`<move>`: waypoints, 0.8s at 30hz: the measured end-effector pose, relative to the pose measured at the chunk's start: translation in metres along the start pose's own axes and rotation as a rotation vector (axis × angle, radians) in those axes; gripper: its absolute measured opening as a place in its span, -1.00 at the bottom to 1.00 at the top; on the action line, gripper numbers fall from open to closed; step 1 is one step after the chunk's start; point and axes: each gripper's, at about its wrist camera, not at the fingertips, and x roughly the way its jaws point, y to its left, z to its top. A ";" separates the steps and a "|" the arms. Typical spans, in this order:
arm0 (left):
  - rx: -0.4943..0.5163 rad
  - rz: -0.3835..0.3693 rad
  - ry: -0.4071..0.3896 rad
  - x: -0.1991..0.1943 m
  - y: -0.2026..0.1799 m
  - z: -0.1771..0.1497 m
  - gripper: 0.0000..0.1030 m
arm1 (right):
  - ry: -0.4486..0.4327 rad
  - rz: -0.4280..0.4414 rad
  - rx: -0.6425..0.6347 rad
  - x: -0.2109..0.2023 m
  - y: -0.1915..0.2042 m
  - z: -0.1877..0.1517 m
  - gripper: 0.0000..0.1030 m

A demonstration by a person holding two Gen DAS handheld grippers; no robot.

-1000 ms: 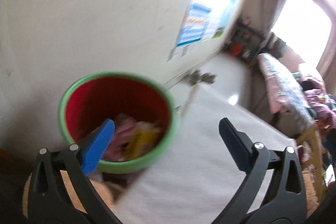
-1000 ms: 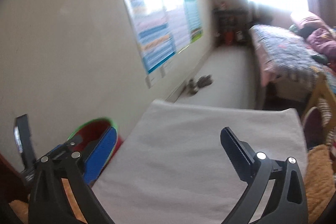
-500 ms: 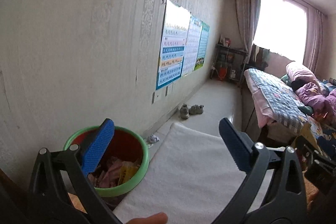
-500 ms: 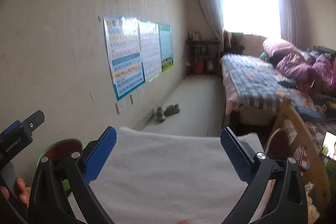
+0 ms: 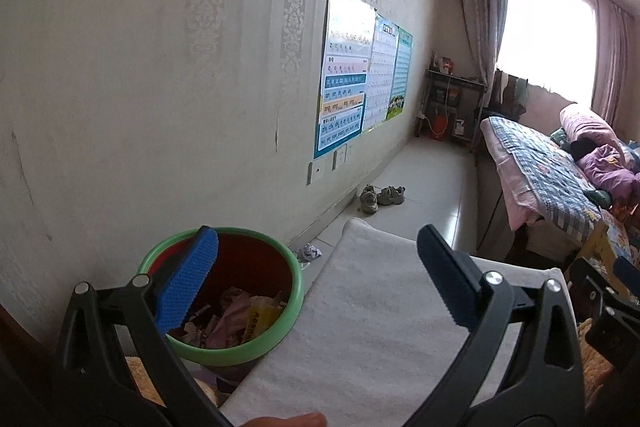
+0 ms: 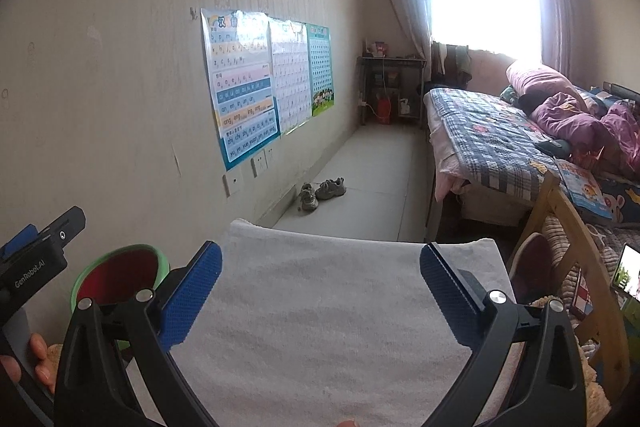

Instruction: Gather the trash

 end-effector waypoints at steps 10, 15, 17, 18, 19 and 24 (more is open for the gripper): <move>0.042 0.002 -0.002 -0.001 -0.003 0.001 0.89 | 0.009 0.003 -0.007 0.002 0.004 -0.002 0.86; 0.042 -0.002 0.008 0.001 -0.002 0.002 0.89 | 0.018 0.006 -0.010 0.003 0.006 -0.004 0.86; 0.041 0.000 0.012 0.001 -0.002 0.002 0.89 | 0.020 0.006 -0.011 0.003 0.006 -0.004 0.86; 0.040 0.001 0.013 0.001 -0.001 0.002 0.89 | 0.021 0.006 -0.011 0.003 0.006 -0.005 0.86; 0.039 0.001 0.014 0.002 -0.001 0.002 0.89 | 0.020 0.006 -0.011 0.003 0.006 -0.004 0.86; 0.039 0.004 0.020 0.003 0.000 0.001 0.89 | 0.025 0.008 -0.017 0.004 0.008 -0.006 0.86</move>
